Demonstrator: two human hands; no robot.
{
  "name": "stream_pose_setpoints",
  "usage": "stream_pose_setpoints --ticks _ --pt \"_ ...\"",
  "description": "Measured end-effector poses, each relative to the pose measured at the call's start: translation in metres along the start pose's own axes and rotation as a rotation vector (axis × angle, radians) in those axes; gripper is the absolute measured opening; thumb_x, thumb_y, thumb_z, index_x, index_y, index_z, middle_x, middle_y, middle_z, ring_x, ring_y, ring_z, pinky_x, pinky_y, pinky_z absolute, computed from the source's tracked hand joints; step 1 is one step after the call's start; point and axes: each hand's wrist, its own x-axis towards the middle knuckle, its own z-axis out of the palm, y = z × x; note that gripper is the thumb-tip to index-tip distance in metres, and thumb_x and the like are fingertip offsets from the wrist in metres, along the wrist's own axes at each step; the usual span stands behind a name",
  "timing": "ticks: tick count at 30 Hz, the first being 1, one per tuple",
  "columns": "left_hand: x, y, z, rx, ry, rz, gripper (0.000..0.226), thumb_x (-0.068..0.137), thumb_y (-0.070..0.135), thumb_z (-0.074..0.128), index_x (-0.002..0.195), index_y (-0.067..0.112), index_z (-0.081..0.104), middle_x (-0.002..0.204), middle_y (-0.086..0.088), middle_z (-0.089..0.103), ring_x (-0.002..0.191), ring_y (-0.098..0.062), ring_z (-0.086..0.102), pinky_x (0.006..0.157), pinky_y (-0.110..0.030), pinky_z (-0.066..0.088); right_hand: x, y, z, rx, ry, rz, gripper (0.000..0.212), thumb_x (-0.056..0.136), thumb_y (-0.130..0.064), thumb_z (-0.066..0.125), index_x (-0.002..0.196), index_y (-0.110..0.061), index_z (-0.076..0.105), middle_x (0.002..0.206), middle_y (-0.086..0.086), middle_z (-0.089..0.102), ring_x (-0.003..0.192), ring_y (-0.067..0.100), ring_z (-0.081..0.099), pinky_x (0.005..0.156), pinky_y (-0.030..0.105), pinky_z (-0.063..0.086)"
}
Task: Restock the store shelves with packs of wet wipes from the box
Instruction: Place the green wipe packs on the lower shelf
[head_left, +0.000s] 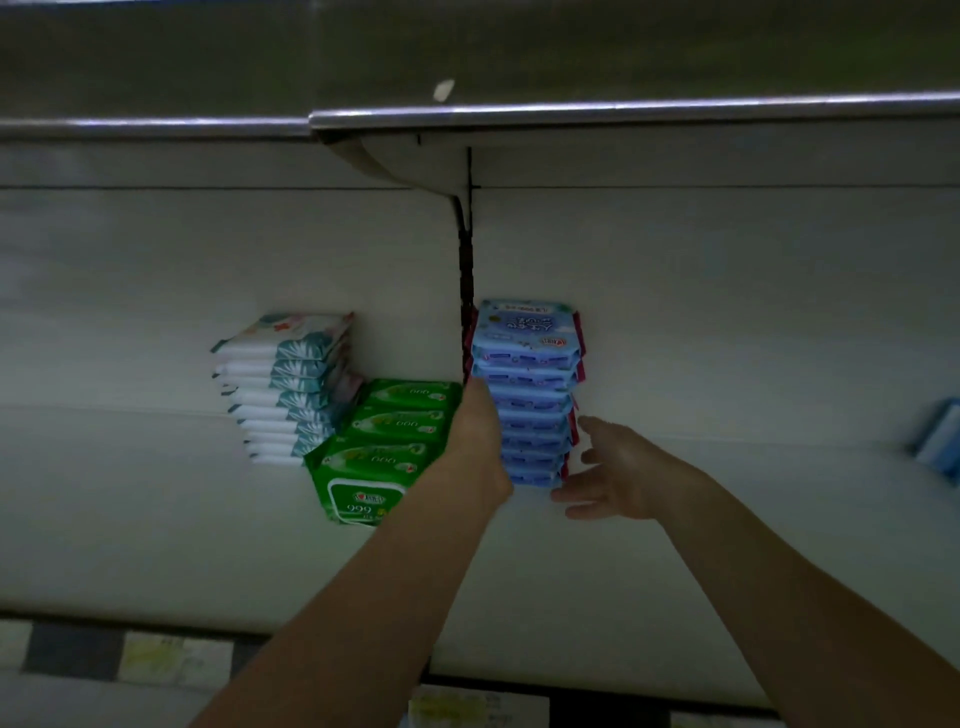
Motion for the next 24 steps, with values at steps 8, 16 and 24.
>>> stream_pose_setpoints --ticks 8,16,24 --pt "-0.003 -0.012 0.013 -0.095 0.15 -0.078 0.062 0.096 0.058 0.04 0.141 0.015 0.047 0.147 -0.011 0.044 0.135 -0.03 0.041 0.107 -0.046 0.035 0.025 -0.003 0.033 -0.88 -0.059 -0.161 0.022 0.089 -0.004 0.052 0.109 -0.004 0.063 0.1 0.012 0.06 0.088 0.019 0.052 0.083 0.034 0.049" --pt "0.012 -0.004 0.021 -0.038 0.183 -0.136 0.072 0.089 0.07 0.039 0.134 0.015 0.053 0.133 -0.017 0.054 0.12 -0.034 0.052 0.095 -0.051 0.045 0.044 -0.024 0.037 -0.991 -0.066 -0.213 0.019 0.091 -0.006 0.053 0.072 -0.006 0.054 0.073 0.014 0.053 0.063 0.022 0.046 0.063 0.03 0.04" --pt "-0.025 0.006 -0.007 0.058 0.104 0.114 0.048 0.103 0.044 0.034 0.094 0.012 0.069 0.086 -0.009 0.072 0.073 -0.022 0.068 0.055 -0.028 0.057 0.02 -0.026 -0.026 -0.77 0.042 -0.048 0.031 0.096 -0.036 0.051 0.108 -0.009 0.061 0.107 0.009 0.064 0.097 0.023 0.056 0.083 0.031 0.045"
